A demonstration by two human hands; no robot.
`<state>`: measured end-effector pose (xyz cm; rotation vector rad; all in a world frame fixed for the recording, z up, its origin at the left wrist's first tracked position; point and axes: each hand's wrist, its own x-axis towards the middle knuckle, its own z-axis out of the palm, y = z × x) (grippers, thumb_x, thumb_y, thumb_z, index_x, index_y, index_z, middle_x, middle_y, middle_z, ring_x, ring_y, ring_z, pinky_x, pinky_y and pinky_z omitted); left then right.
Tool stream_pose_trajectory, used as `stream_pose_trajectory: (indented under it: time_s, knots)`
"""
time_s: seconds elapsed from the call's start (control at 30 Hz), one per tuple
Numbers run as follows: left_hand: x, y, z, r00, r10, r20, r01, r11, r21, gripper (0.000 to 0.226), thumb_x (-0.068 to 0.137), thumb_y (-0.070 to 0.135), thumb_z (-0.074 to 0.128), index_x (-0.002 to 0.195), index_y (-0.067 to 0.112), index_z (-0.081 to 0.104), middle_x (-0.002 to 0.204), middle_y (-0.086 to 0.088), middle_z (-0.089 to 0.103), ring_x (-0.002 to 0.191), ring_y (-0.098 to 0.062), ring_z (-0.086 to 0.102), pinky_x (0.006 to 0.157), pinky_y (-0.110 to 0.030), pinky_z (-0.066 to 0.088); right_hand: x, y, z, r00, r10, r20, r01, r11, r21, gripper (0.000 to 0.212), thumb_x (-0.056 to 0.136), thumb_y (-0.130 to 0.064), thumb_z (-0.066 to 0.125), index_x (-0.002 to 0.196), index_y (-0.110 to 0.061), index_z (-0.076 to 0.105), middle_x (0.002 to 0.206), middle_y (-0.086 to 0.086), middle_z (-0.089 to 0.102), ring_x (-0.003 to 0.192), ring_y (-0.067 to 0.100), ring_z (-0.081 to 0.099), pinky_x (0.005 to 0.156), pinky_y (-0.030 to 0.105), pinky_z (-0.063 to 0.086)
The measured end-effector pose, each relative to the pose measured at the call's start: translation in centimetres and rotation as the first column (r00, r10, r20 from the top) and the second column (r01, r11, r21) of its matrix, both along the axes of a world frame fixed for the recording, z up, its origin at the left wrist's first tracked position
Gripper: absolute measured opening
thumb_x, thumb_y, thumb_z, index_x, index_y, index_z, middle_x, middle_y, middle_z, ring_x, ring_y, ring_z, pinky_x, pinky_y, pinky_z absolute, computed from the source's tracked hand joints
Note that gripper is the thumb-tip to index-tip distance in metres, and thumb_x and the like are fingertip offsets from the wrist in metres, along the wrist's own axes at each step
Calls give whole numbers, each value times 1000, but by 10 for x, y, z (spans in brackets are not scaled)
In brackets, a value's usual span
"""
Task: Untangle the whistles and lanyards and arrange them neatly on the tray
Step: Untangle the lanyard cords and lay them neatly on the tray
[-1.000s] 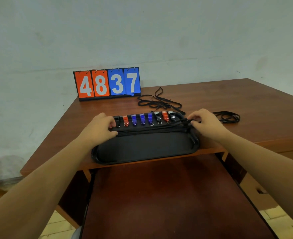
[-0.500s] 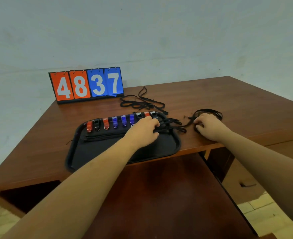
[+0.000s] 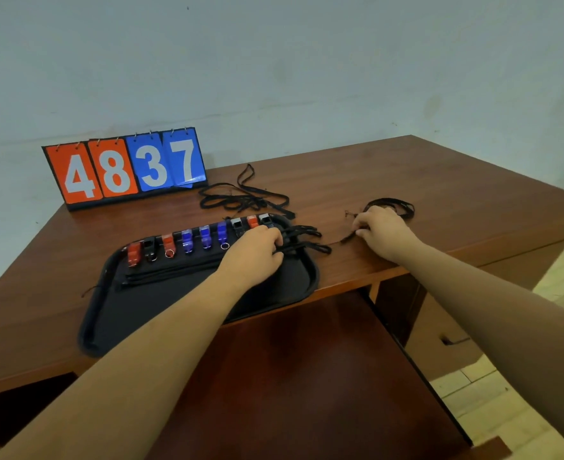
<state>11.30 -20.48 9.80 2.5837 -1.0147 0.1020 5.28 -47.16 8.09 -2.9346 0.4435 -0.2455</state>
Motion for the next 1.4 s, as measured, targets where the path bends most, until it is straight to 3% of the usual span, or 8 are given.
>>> stream_pose_trajectory:
  time_s: [0.2,0.4,0.5,0.63,0.8,0.93,1.13,1.4]
  knots:
    - [5,-4,9,1000,22,-8,-24,984,-174,19,93,22,62,111,17,63,102,3,57,90,-9,58,84,-28,51,6,1,27,947,-102,305,53,985,163,15,102,-21,50,107,-19,63,120,5,59,118,30,50,102,47,40]
    - [4,-26,46,978,-44,-202,-49,900,-433,57,95,49,52,143,23,38,108,8,58,94,-7,61,84,-31,53,-1,47,84,887,121,446,-309,873,378,10,103,-26,47,107,-24,56,87,-6,73,54,13,55,55,30,49]
    - [-2,-34,62,911,-149,-384,-84,845,-528,60,97,57,42,145,23,34,102,7,67,86,-11,70,85,-36,55,-4,64,91,869,233,436,-395,858,328,10,101,-25,49,105,-22,57,73,-2,69,57,12,60,55,26,48]
    - [-8,-35,73,647,-391,-654,-276,680,-679,38,103,40,43,123,9,53,83,-9,68,65,-16,62,65,-30,49,-4,73,84,848,318,424,-459,841,286,12,101,-21,49,104,-19,60,74,0,66,58,8,56,57,26,44]
    - [-1,-21,65,681,-349,-644,-221,740,-635,21,97,8,57,117,4,62,81,-6,66,64,-10,58,63,-24,46,-6,77,78,846,333,417,-479,818,319,13,100,-22,53,106,-19,63,89,-1,70,81,12,66,74,31,53]
    - [0,-13,64,565,-357,-743,-305,747,-591,21,100,22,54,105,4,65,74,-3,60,61,-11,54,61,-25,43,-4,81,77,845,317,431,-475,815,331,10,99,-20,55,107,-19,62,93,-4,70,88,6,66,83,29,55]
    - [0,4,62,730,-261,-632,-186,813,-552,21,100,23,53,92,10,66,87,-7,55,71,-13,47,65,-26,42,-7,85,87,842,355,405,-502,792,348,14,100,-16,56,108,-14,67,78,-8,67,63,-11,59,60,3,41]
    - [16,45,69,819,-65,-571,-387,671,-632,18,102,17,45,89,12,58,68,2,56,64,-13,59,82,-37,52,0,43,57,953,231,196,-267,946,185,29,103,-23,51,121,-10,67,104,1,70,94,18,64,81,28,46]
